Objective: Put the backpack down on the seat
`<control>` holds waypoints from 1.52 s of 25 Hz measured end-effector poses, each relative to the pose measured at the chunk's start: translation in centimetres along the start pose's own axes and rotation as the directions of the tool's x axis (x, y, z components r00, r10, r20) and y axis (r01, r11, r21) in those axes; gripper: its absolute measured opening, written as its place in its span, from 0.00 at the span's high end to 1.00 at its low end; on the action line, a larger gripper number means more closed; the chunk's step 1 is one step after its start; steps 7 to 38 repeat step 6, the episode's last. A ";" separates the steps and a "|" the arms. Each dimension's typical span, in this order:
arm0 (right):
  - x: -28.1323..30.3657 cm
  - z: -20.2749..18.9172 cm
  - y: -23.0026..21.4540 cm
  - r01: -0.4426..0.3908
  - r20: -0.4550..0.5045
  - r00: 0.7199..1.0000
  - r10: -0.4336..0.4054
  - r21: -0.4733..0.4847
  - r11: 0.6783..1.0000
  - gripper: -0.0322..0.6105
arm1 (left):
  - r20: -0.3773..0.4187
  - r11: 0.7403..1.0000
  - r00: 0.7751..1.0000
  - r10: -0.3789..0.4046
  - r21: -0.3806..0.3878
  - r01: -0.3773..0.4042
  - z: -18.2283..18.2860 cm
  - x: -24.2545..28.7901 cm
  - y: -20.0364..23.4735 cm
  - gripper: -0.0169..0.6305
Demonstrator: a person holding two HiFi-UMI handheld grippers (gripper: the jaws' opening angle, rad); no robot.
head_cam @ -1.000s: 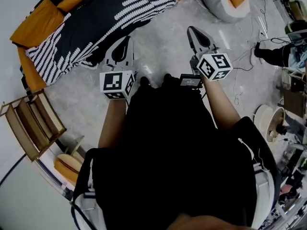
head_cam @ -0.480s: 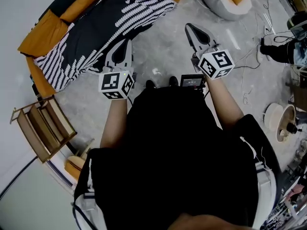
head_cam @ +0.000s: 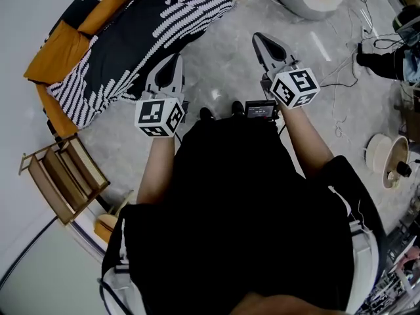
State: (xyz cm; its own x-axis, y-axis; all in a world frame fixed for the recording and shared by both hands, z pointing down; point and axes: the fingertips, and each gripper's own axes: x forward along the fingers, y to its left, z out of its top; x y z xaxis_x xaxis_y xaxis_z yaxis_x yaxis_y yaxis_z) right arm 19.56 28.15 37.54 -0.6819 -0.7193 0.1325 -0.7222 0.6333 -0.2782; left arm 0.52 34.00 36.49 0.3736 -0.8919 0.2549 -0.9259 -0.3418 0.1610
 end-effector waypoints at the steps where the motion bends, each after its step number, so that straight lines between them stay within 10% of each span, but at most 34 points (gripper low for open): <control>1: 0.0 0.1 -0.1 0.000 0.001 1.000 0.000 0.001 1.000 0.90 | 0.000 1.000 1.000 0.000 -0.001 0.000 0.1 0.1 0.0 0.94; 38: -0.3 -0.1 -0.6 0.006 0.000 1.000 -0.006 0.016 1.000 0.90 | -0.002 1.000 1.000 -0.001 0.004 0.001 0.0 0.3 -0.3 0.94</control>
